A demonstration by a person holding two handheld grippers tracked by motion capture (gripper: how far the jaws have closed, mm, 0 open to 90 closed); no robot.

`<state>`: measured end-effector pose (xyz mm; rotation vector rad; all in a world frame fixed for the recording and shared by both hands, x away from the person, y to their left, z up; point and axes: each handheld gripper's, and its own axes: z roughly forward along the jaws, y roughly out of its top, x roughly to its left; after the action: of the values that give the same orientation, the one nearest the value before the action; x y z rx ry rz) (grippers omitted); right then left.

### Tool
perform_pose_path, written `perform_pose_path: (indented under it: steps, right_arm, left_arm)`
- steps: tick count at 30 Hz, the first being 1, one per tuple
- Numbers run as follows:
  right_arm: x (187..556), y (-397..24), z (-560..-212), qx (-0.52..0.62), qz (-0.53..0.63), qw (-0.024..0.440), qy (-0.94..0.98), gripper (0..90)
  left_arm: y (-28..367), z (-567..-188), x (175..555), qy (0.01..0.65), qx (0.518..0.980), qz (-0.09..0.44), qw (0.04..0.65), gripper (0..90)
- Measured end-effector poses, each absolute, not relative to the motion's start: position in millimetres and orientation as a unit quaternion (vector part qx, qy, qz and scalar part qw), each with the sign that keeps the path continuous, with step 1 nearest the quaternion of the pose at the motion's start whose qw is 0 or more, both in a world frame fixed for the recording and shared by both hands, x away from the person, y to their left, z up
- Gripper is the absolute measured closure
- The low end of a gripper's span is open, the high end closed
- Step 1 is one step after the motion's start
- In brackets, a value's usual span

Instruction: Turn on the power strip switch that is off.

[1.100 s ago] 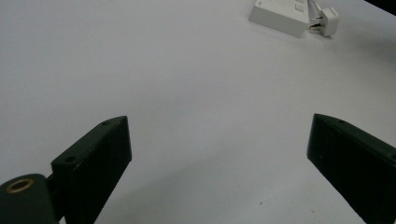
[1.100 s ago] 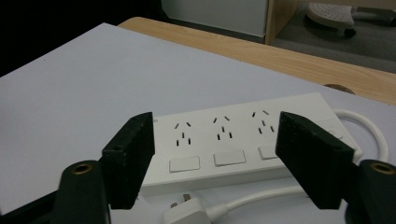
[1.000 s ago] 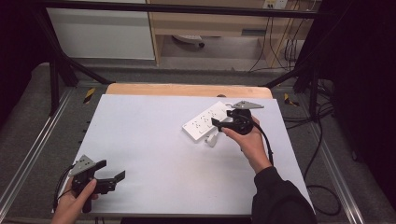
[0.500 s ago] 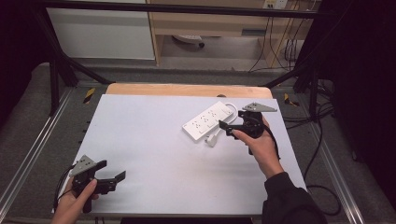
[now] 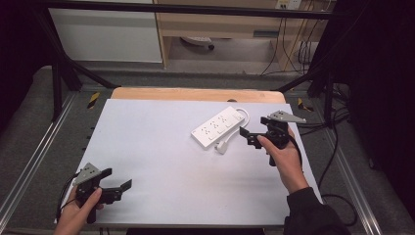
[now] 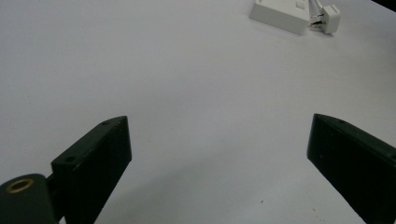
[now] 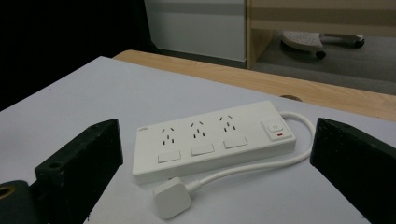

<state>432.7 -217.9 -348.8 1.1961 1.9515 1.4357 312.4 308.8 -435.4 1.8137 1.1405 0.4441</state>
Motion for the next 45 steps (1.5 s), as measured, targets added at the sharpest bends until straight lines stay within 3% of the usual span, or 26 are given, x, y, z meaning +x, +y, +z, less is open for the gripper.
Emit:
perform_pose_path:
  steps: [27, 45]
  right_arm:
    - [397.3, -258.5, -353.3, 0.440, 0.525, 0.267, 0.678, 2.7]
    - [362.4, -281.1, -400.9, 0.453, 0.510, 0.269, 0.680, 3.4]
  left_arm:
    - [308.2, -435.9, 312.4, 0.464, 0.737, 0.179, 0.458, 6.5]
    - [308.3, -436.1, 312.4, 0.462, 0.739, 0.182, 0.455, 6.4]
